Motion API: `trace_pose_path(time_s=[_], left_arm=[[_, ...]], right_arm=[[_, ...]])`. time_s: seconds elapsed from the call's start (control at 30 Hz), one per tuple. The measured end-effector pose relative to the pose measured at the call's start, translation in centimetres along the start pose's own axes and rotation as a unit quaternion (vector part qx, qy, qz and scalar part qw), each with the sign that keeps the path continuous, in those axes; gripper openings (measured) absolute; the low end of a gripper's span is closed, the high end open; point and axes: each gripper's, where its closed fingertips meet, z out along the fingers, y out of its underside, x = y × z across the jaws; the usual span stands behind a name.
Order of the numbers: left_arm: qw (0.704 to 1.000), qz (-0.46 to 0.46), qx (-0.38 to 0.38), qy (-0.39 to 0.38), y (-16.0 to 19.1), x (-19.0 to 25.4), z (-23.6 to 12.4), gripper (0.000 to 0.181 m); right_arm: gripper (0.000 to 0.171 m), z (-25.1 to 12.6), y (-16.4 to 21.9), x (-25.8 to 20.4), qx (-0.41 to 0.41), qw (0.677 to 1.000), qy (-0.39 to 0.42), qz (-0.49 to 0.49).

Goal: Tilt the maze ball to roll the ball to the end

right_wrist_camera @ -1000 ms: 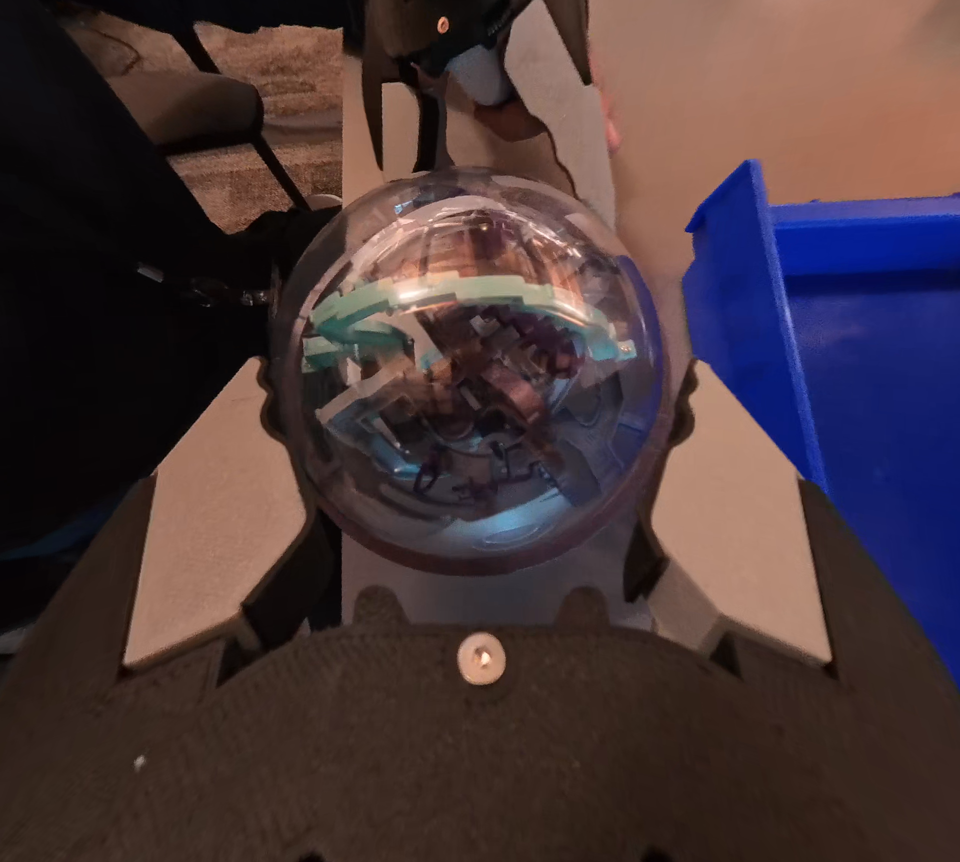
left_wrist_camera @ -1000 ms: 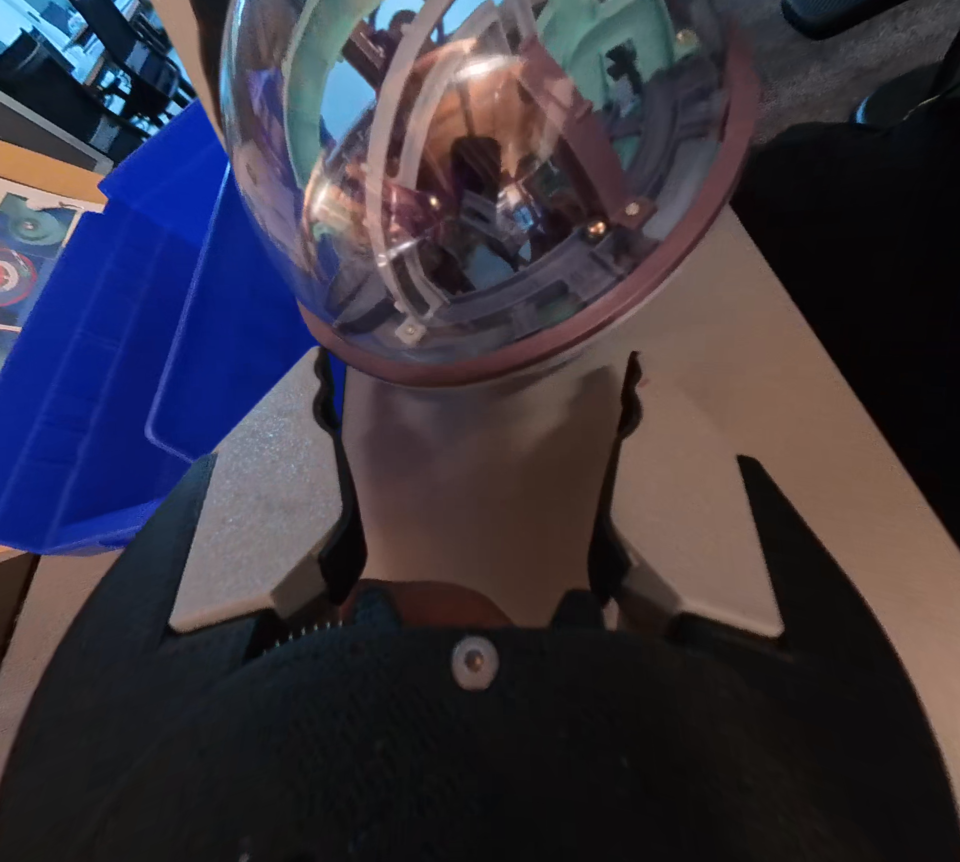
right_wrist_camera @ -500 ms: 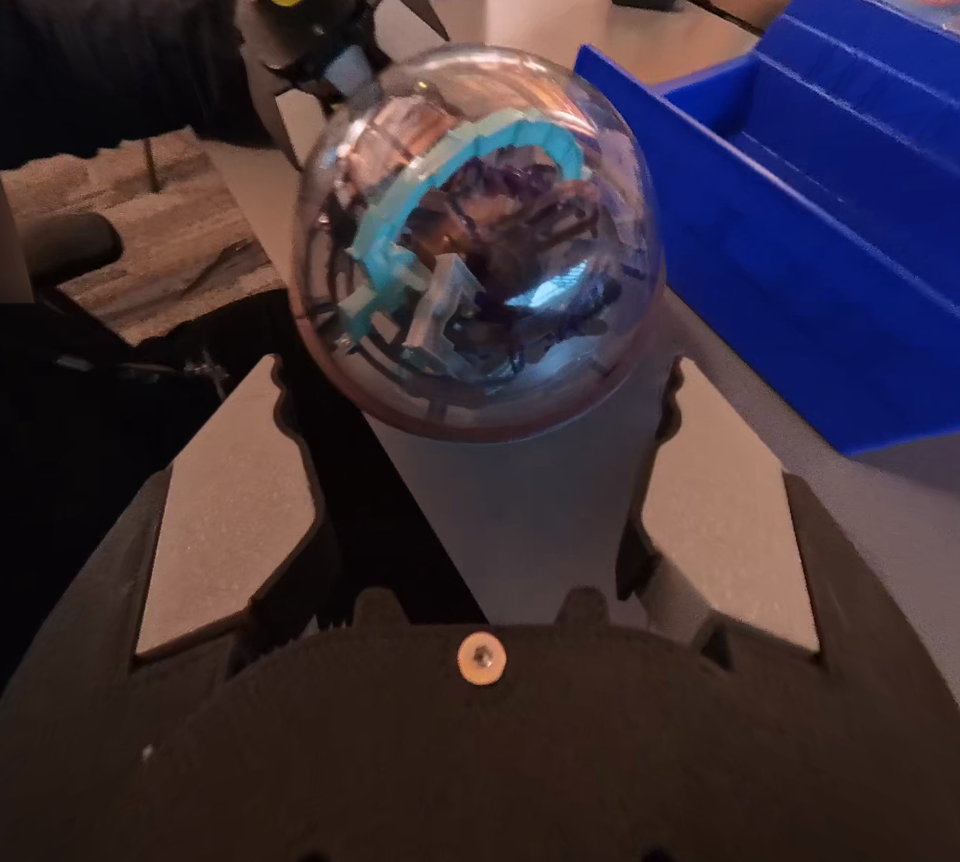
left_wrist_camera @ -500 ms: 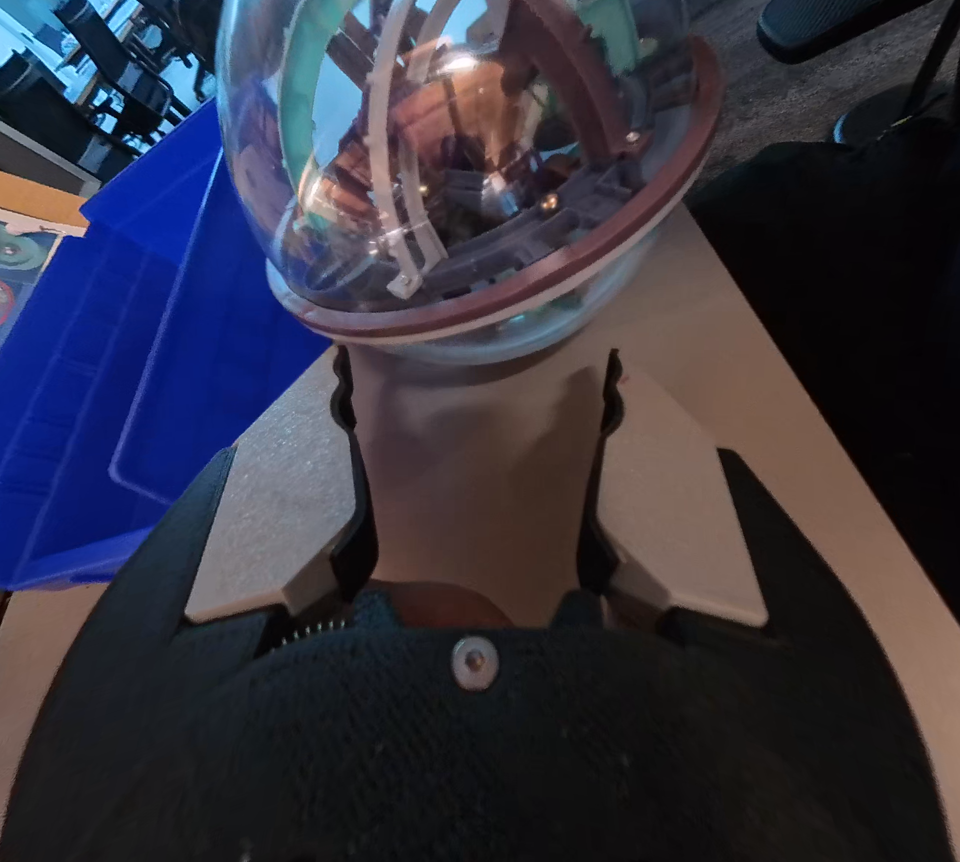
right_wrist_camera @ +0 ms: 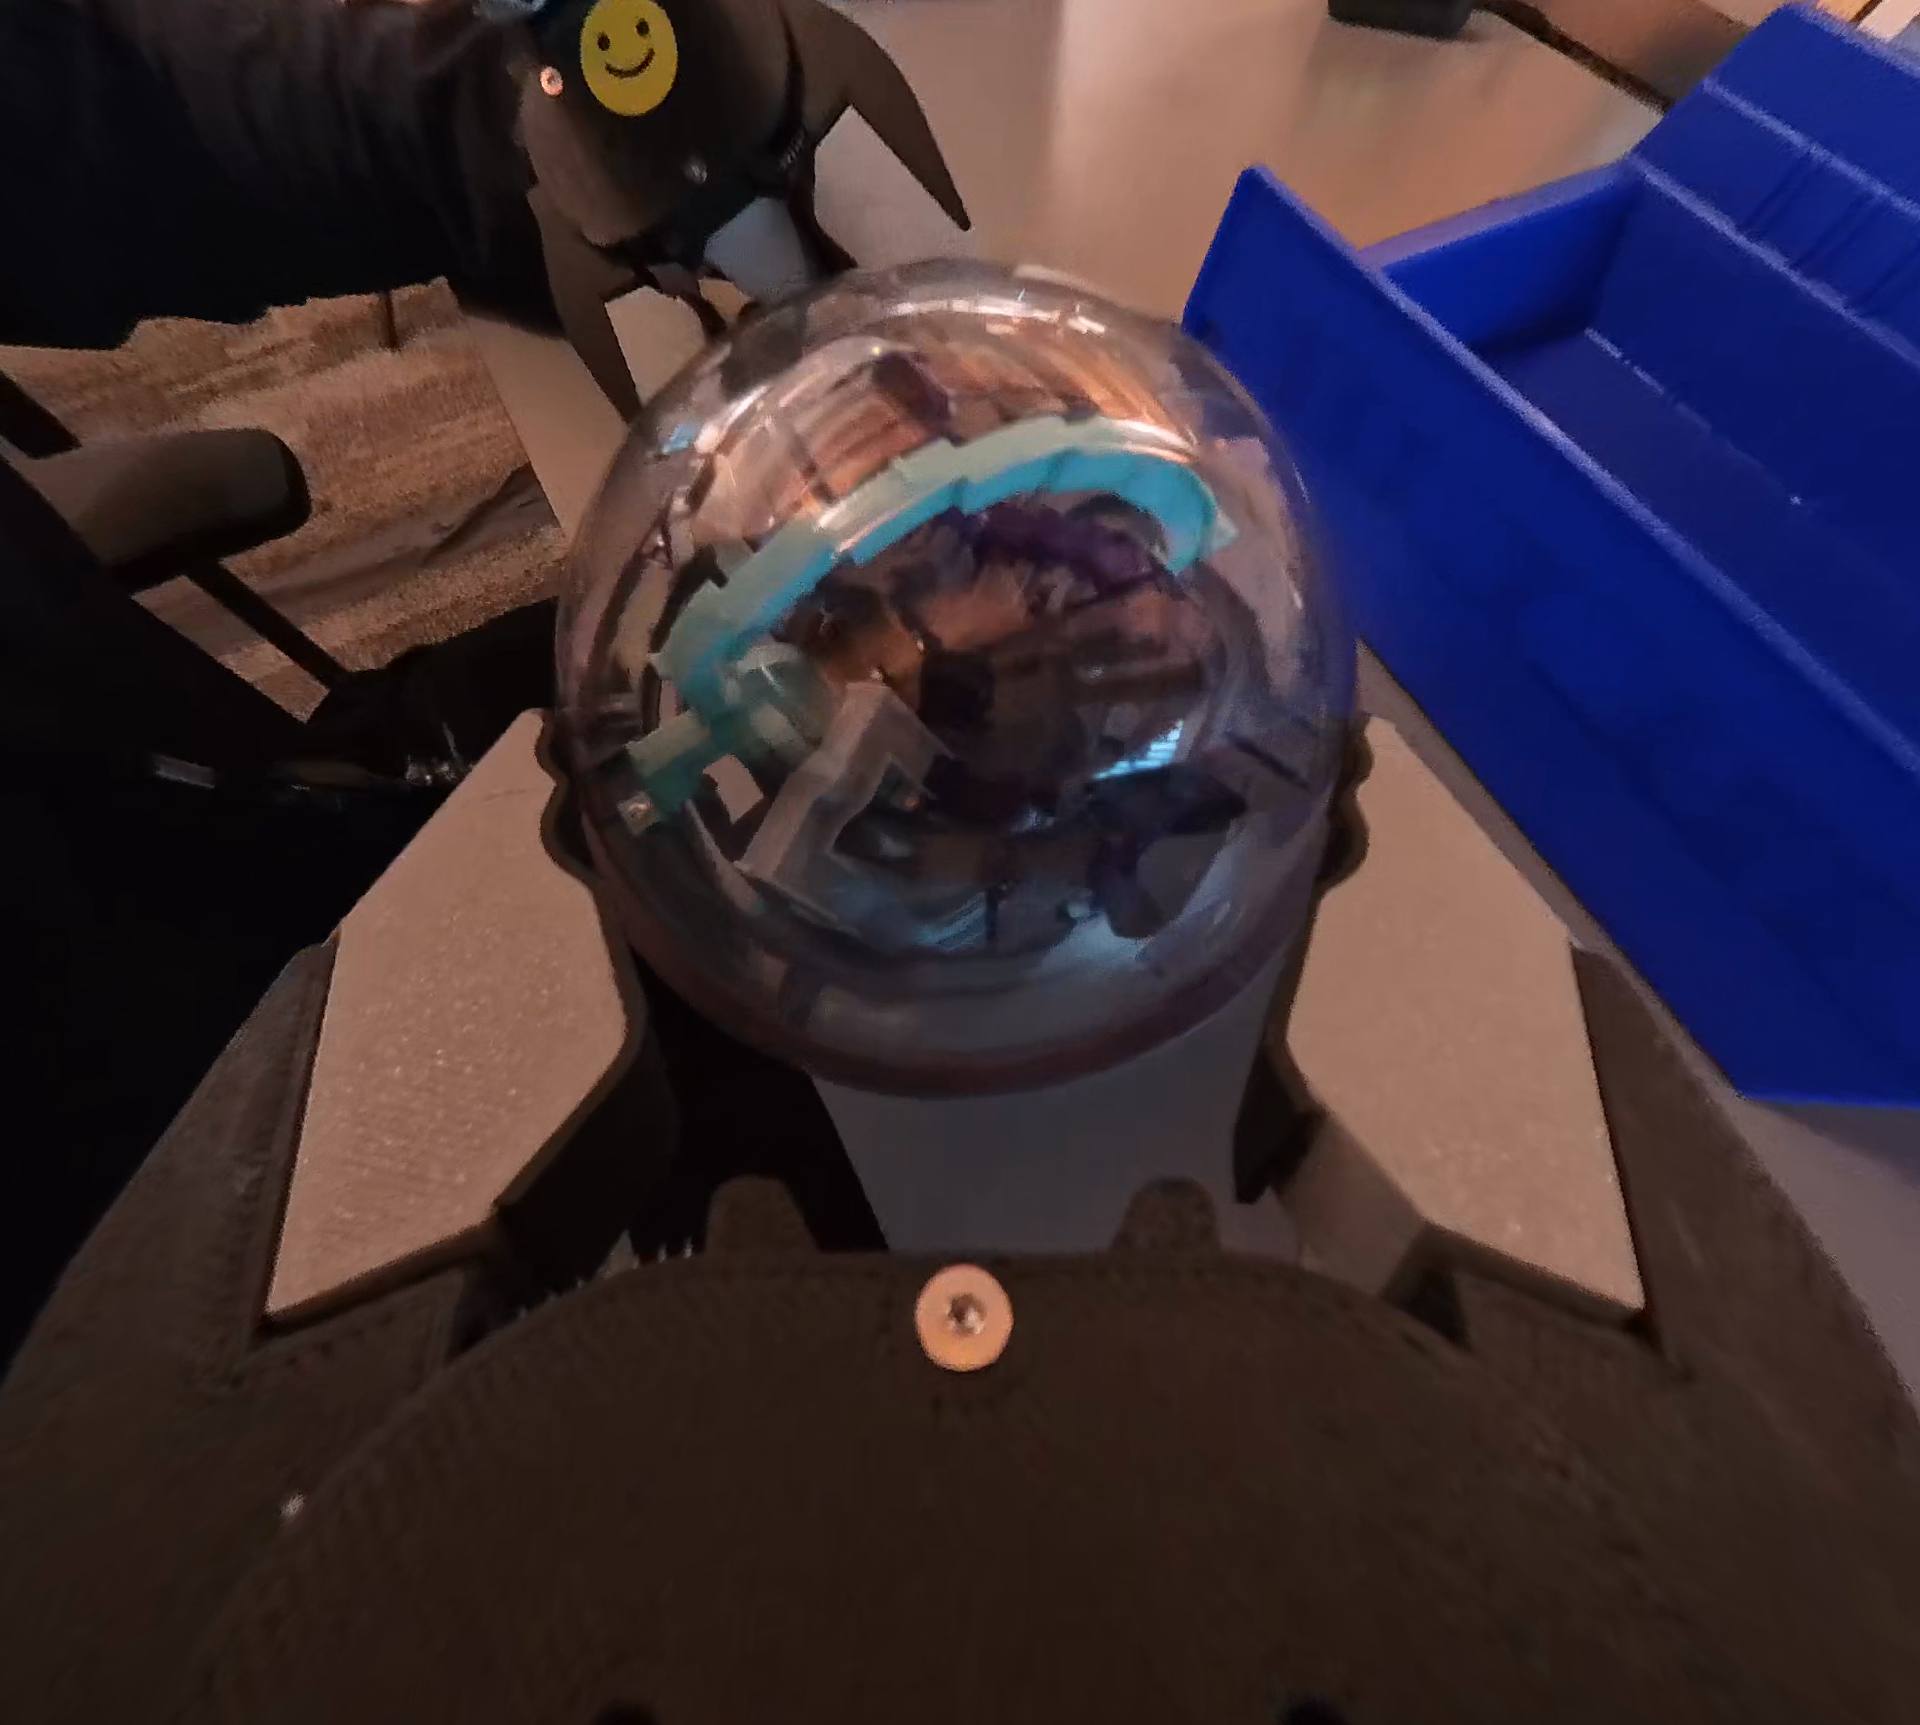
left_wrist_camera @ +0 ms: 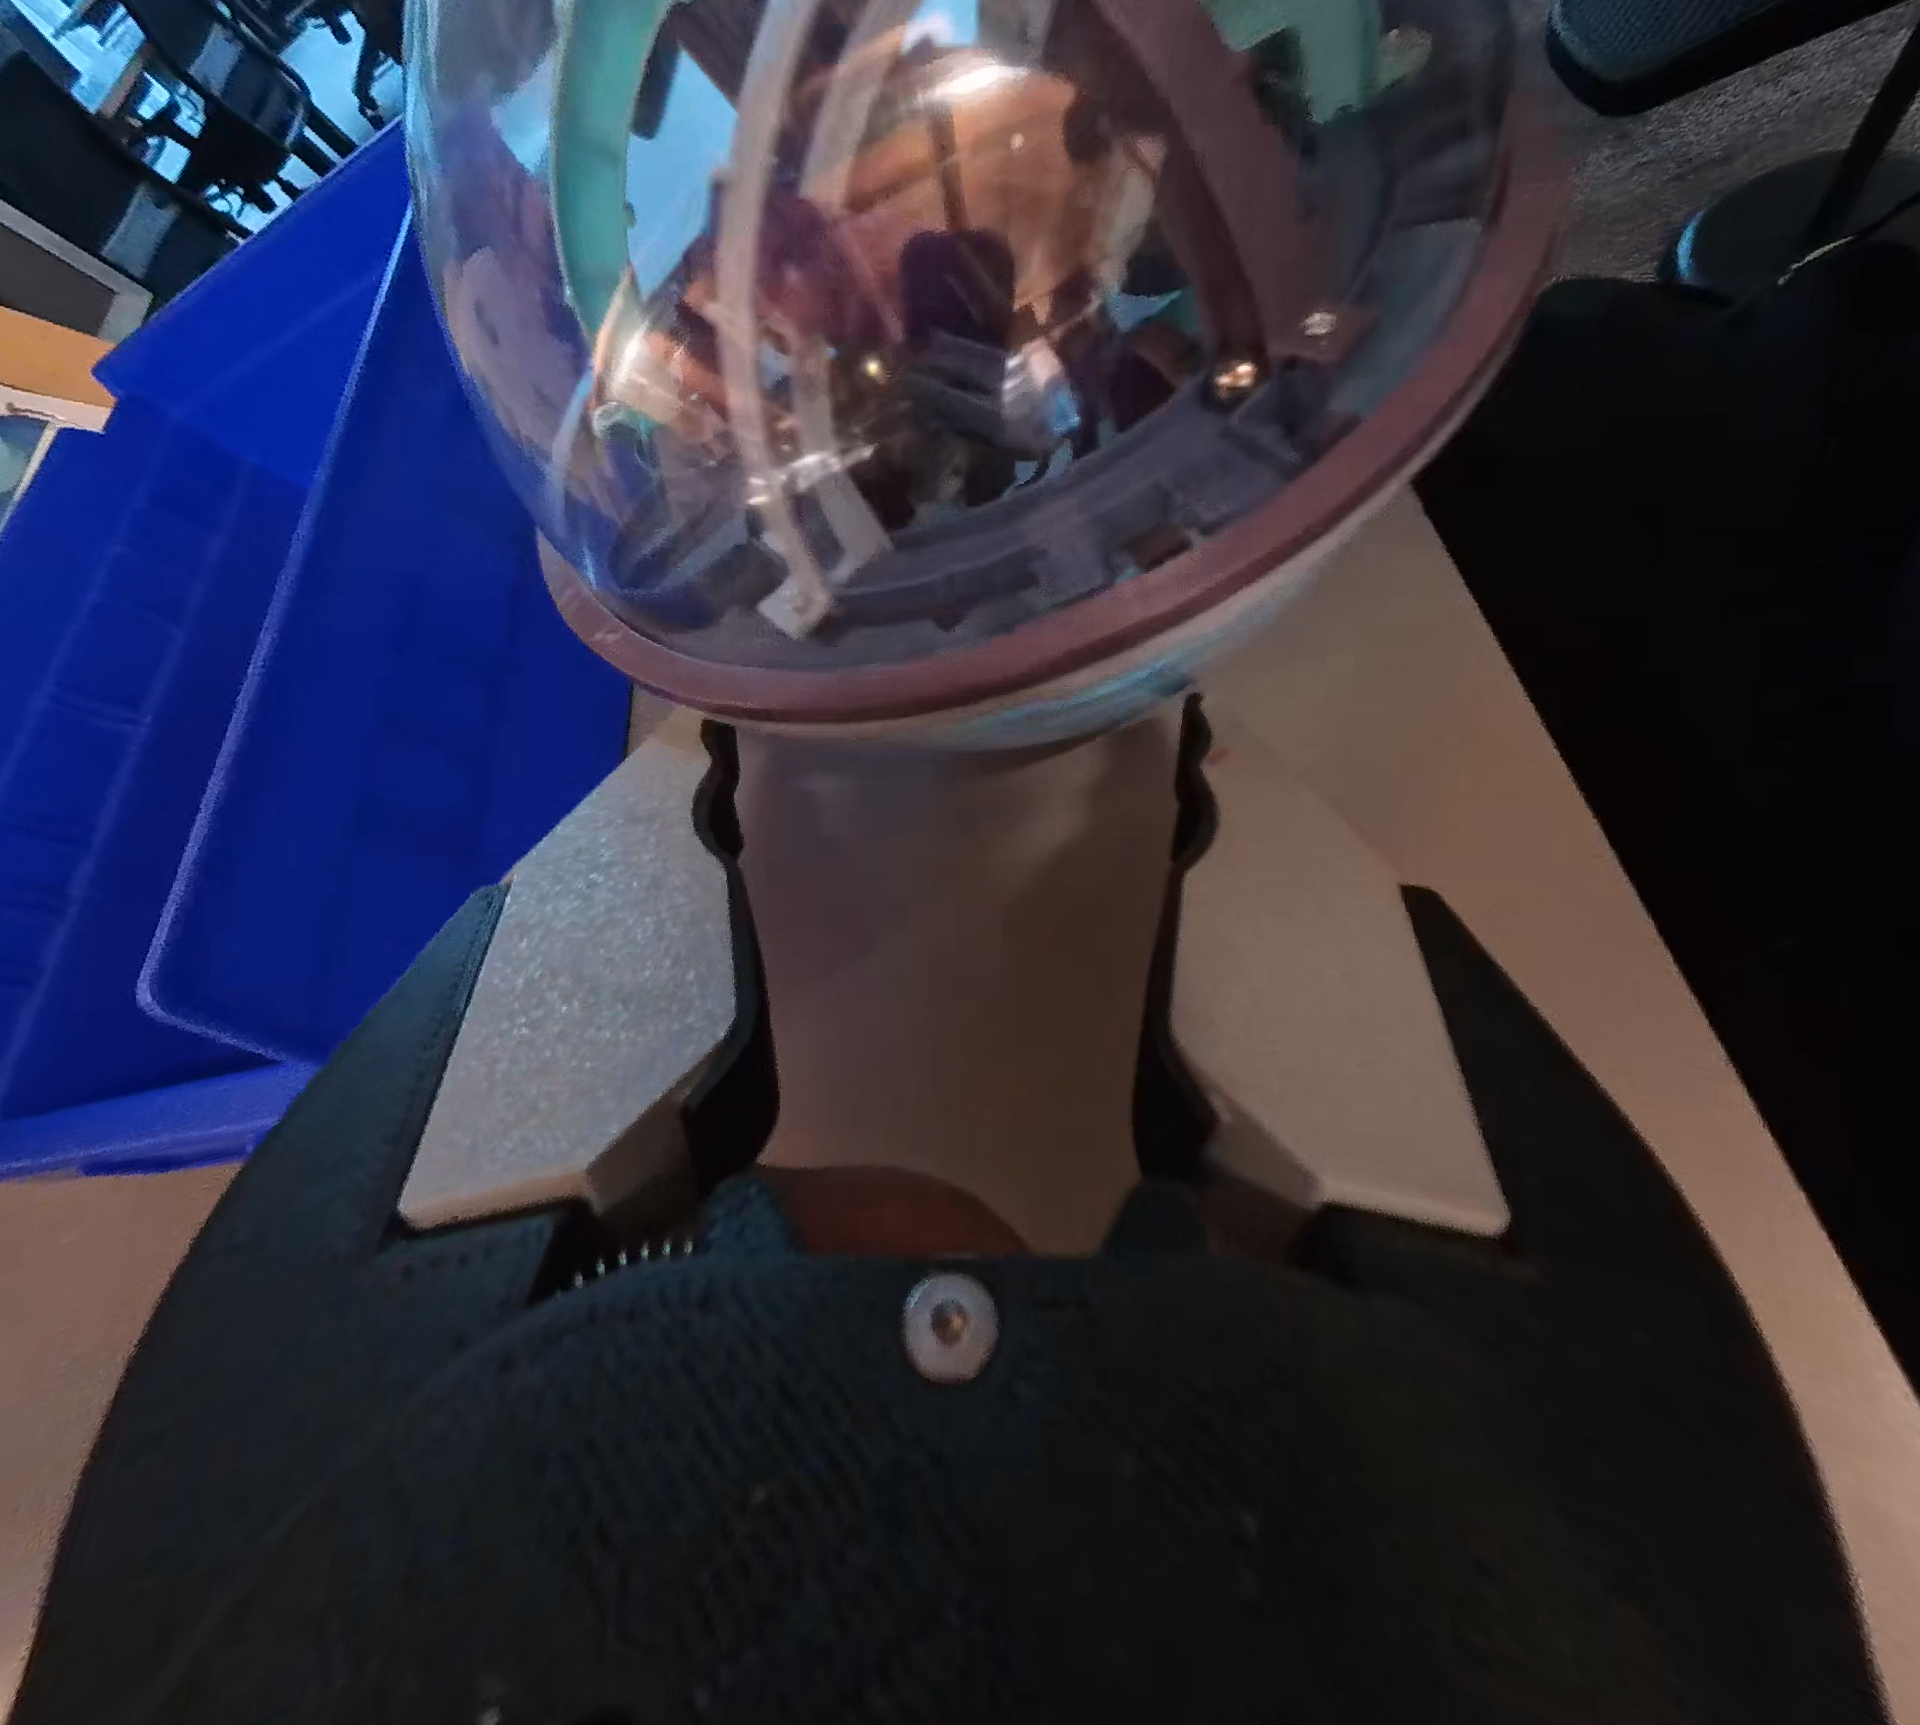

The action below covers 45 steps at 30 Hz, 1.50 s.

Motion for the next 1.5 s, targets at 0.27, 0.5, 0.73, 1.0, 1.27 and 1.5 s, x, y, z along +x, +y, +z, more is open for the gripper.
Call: trace_pose_path(time_s=[0.27, 0.5, 0.73, 1.0, 1.27, 1.5], left_arm=[[1.000, 0.010, 0.017, -0.002, -0.7, 0.1, -0.3, 0.075], [0.997, 0.016, 0.009, -0.071, -0.7, -1.8, -0.4, 0.115], [0.994, 0.084, 0.022, -0.060, -1.8, -1.1, -0.2, 0.106], [0.995, 0.084, 0.014, -0.058, -1.1, -0.8, 0.0, 0.099], [0.995, 0.085, 0.013, -0.044, -1.3, -0.1, 0.7, 0.100], [0.996, 0.076, 0.000, -0.035, -1.0, 0.6, 1.5, 0.095]], right_arm=[[0.137, -0.6, -0.4, -0.5, 0.030, 0.998, 0.002, -0.063], [0.137, -0.5, -0.1, 0.4, -0.002, 0.998, -0.033, -0.055], [0.137, -0.1, -0.6, 0.5, -0.007, 0.996, -0.071, -0.048], [0.132, -0.9, -1.1, 1.0, 0.022, 0.995, -0.094, -0.028], [0.146, -5.1, 2.8, 0.0, 0.037, 0.997, -0.064, -0.033], [0.143, -2.0, 3.6, -0.7, 0.060, 0.998, -0.002, -0.032]])
